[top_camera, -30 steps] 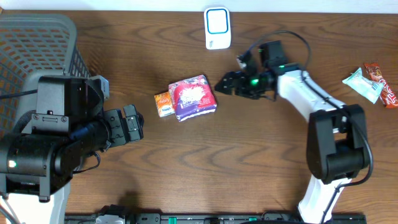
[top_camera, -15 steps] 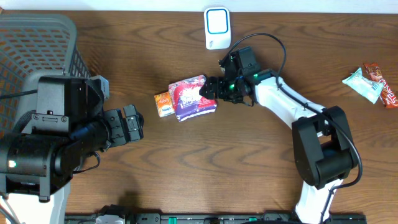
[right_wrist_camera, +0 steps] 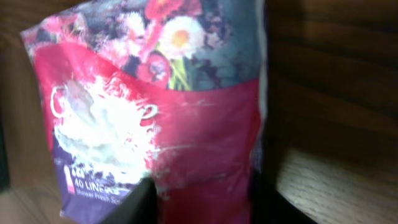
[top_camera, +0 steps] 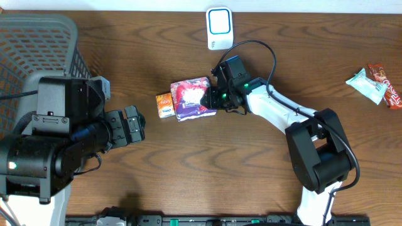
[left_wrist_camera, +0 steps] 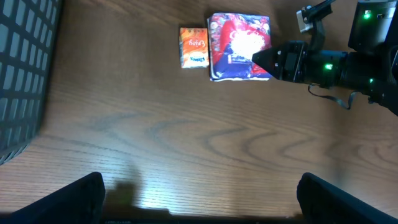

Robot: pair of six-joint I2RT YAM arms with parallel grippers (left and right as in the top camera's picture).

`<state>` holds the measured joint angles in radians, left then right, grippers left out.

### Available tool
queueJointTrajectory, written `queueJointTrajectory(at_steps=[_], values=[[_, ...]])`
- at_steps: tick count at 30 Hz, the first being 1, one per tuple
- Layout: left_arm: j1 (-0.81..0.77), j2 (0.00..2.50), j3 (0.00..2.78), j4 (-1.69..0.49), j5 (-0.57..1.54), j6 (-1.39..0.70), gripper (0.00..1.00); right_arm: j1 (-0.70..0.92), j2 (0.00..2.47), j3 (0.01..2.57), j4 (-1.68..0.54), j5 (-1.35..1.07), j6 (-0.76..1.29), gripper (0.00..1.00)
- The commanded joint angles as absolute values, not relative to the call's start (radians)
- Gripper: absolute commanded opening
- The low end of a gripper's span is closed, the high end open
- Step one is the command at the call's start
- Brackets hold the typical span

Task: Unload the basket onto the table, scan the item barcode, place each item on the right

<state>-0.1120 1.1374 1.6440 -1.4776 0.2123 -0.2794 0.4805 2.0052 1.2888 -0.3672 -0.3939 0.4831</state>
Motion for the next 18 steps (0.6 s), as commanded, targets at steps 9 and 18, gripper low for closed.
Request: queueJointTrajectory(at_steps=[9,18], values=[[-0.108,1.139,1.644,-1.48,0.224,-0.262,0.98,0.374,1.848,1.302,-0.517,-0.266,0.435,0.01],[-0.108,1.139,1.644,-1.48,0.224,-0.262,0.98,0.439,1.669,1.301,-0.719,0.623,0.408,0.01]])
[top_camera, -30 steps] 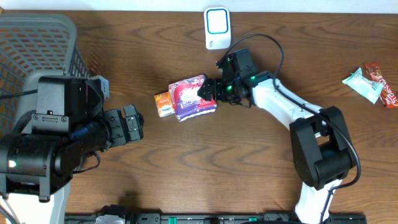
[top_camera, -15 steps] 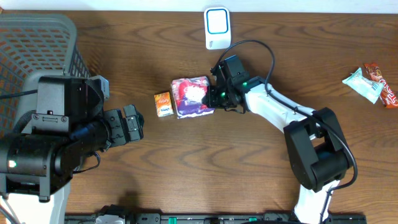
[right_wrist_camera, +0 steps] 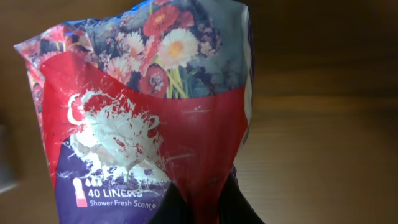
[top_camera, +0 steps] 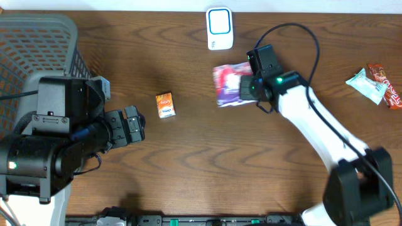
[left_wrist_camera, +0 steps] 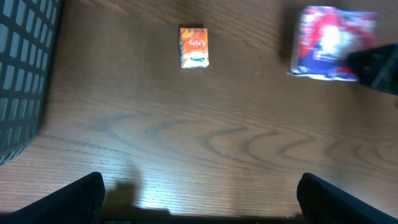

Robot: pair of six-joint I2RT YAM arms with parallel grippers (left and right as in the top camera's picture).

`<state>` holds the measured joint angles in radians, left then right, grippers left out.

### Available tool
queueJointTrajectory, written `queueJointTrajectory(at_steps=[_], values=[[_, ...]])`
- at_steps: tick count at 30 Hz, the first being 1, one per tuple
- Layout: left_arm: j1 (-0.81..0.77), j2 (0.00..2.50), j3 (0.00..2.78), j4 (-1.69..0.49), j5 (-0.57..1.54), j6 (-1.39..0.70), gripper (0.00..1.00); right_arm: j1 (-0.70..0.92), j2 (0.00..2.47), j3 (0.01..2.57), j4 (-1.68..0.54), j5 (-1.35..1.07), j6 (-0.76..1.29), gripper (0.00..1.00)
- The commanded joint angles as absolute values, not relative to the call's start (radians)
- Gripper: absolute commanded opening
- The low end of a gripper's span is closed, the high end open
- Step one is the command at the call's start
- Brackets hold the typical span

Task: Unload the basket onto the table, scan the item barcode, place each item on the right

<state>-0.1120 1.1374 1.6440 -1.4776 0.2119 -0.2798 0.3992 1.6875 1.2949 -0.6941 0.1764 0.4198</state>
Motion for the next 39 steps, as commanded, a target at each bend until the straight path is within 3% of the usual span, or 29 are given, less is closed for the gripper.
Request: queueJointTrajectory(at_steps=[1,14,22,23,25,26,29,32,35,37,39], values=[[-0.108,1.139,1.644,-1.48,0.224,-0.262,0.98,0.454,1.674,1.3,-0.731,0.7,0.415,0.01],[-0.108,1.139,1.644,-1.48,0.224,-0.262,0.98,0.579,1.854,1.287,-0.802,0.991,0.414,0.01],[-0.108,1.139,1.644,-1.48,0.224,-0.262,0.98,0.703,1.927,1.287,-0.796,0.981,0.373,0.01],[-0.108,1.139,1.644,-1.48,0.224,-0.262,0.98,0.72,1.927,1.287,-0.793,0.972,0.373,0.03],[-0.108,1.139,1.644,-1.48,0.224,-0.262,0.98,0.762,1.926,1.288,-0.777,0.925,0.373,0.2],[-0.108,1.139,1.644,-1.48,0.224,-0.262,0.98,0.78,1.926,1.29,-0.769,0.898,0.373,0.23],[-0.108,1.139,1.644,-1.48,0.224,-0.262,0.98,0.829,1.926,1.31,-0.757,0.805,0.374,0.22],[-0.108,1.139,1.644,-1.48,0.224,-0.262,0.98,0.85,1.919,1.357,-0.757,0.706,0.374,0.29],[-0.108,1.139,1.644,-1.48,0.224,-0.262,0.98,0.845,1.914,1.436,-0.786,0.623,0.374,0.46],[-0.108,1.139,1.644,-1.48,0.224,-0.262,0.98,0.83,1.913,1.499,-0.823,0.575,0.374,0.71],[-0.108,1.139,1.644,-1.48,0.224,-0.262,0.98,0.809,1.913,1.56,-0.865,0.534,0.374,0.75]])
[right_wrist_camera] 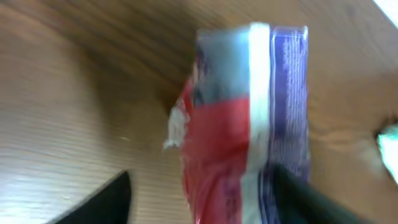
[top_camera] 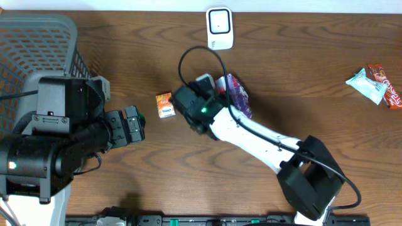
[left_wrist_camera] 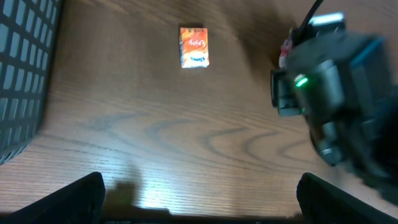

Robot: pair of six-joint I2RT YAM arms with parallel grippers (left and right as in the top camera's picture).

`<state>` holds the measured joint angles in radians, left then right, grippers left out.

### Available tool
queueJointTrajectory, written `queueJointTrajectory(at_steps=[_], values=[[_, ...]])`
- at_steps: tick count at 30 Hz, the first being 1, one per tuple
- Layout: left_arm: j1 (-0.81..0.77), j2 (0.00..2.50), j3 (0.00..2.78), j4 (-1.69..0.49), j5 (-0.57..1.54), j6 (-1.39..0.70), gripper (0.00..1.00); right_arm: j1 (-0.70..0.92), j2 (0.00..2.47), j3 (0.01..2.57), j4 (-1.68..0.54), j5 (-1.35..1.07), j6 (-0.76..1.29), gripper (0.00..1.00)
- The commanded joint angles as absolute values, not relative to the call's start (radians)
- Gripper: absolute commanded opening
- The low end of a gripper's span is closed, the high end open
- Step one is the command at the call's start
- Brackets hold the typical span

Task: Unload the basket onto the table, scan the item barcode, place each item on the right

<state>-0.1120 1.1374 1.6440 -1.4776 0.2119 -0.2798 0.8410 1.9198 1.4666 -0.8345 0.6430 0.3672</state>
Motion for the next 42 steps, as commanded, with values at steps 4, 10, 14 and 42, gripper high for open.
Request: queueJointTrajectory(at_steps=[4,10,14,42], values=[[-0.108,1.139,1.644,-1.48,0.224,-0.262,0.98,0.736,1.913,1.696,-0.985,0.44,0.373,0.77],[-0.108,1.139,1.644,-1.48,0.224,-0.262,0.98,0.588,1.913,1.76,-1.061,0.321,0.362,0.9],[-0.108,1.139,1.644,-1.48,0.224,-0.262,0.98,0.485,1.914,1.746,-1.067,0.161,0.302,0.95],[-0.108,1.139,1.644,-1.48,0.224,-0.262,0.97,0.231,1.916,1.028,-0.1,-0.741,0.345,0.84]])
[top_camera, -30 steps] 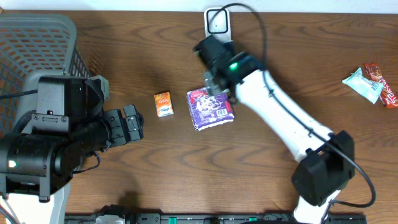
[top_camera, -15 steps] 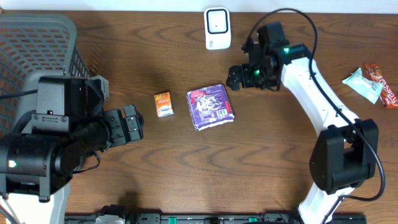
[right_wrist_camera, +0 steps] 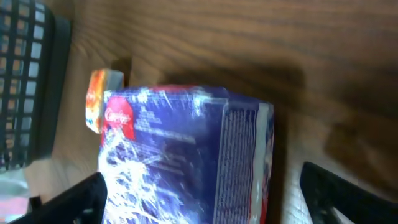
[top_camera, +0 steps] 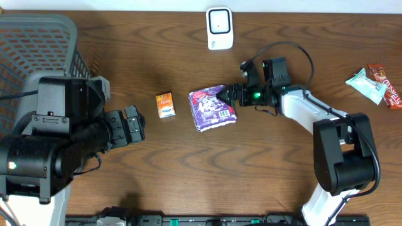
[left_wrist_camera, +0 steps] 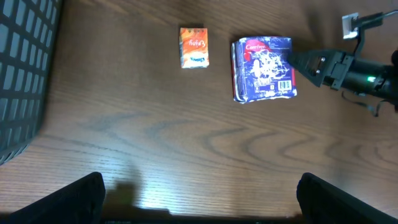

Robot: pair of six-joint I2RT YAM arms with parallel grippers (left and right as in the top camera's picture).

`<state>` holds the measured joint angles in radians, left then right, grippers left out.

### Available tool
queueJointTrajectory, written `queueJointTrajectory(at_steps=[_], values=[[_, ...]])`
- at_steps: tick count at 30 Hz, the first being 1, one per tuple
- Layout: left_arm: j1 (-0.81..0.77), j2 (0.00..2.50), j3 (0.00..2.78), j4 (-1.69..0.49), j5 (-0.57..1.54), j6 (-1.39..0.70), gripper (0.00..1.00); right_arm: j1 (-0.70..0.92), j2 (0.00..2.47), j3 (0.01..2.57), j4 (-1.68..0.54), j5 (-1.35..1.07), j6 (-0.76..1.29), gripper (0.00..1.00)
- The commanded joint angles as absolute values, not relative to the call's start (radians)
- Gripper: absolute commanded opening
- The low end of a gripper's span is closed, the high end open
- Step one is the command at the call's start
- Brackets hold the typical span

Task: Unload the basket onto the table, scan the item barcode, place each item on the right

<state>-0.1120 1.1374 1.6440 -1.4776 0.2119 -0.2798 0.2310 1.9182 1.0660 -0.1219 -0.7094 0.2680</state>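
The item is a soft package (top_camera: 212,108) lying flat at mid-table, purple back up, with a barcode panel showing near its right edge. The left wrist view shows this package (left_wrist_camera: 262,68) too. My right gripper (top_camera: 232,94) is open at the package's right edge; in its own view the package (right_wrist_camera: 186,155) lies between and ahead of the wide-apart fingers (right_wrist_camera: 348,193). The white scanner (top_camera: 219,28) stands at the far edge. My left gripper (top_camera: 135,125) is open and empty over bare wood at the left, its fingertips (left_wrist_camera: 81,199) in the lower corners.
A small orange box (top_camera: 165,105) lies just left of the package. A grey mesh basket (top_camera: 38,44) fills the far left corner. Two snack packets (top_camera: 375,85) lie at the right edge. The right arm's cable loops above the table near the scanner.
The package was held on edge in my right gripper near the scanner. Now it lies flat, purple barcode side up, right of the orange box, and the gripper is open beside it.
My right gripper was at the package as it lay flowery red face up against the orange box. Then it held the package in the air right of the scanner, then on edge below the scanner. Now the package lies turned over and let go.
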Motion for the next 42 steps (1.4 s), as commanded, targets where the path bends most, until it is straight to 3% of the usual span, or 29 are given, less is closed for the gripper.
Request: queueJointTrajectory(at_steps=[1,14,18,20,22,23,30,38,42], values=[[-0.108,1.139,1.644,-1.48,0.224,-0.262,0.98,0.231,1.916,1.022,-0.1,-0.741,0.345,0.8],[-0.108,1.139,1.644,-1.48,0.224,-0.262,0.98,0.305,1.917,1.006,-0.051,-0.679,0.418,0.71],[-0.108,1.139,1.644,-1.48,0.224,-0.262,0.98,0.332,1.917,1.006,-0.05,-0.624,0.441,0.46],[-0.108,1.139,1.644,-1.48,0.224,-0.262,0.98,0.334,1.917,1.006,-0.04,-0.618,0.441,0.29],[-0.108,1.139,1.644,-1.48,0.224,-0.262,0.98,0.332,1.914,1.011,-0.044,-0.619,0.441,0.03],[-0.108,1.139,1.644,-1.48,0.224,-0.262,0.98,0.327,1.91,1.015,-0.05,-0.619,0.441,0.01],[-0.108,1.139,1.644,-1.48,0.224,-0.262,0.98,0.292,1.773,1.025,-0.127,-0.491,0.423,0.01],[-0.108,1.139,1.644,-1.48,0.224,-0.262,0.98,0.355,1.499,1.055,-0.415,0.271,0.249,0.01],[-0.108,1.139,1.644,-1.48,0.224,-0.262,0.98,0.395,1.488,1.054,-0.514,0.656,0.238,0.01]])
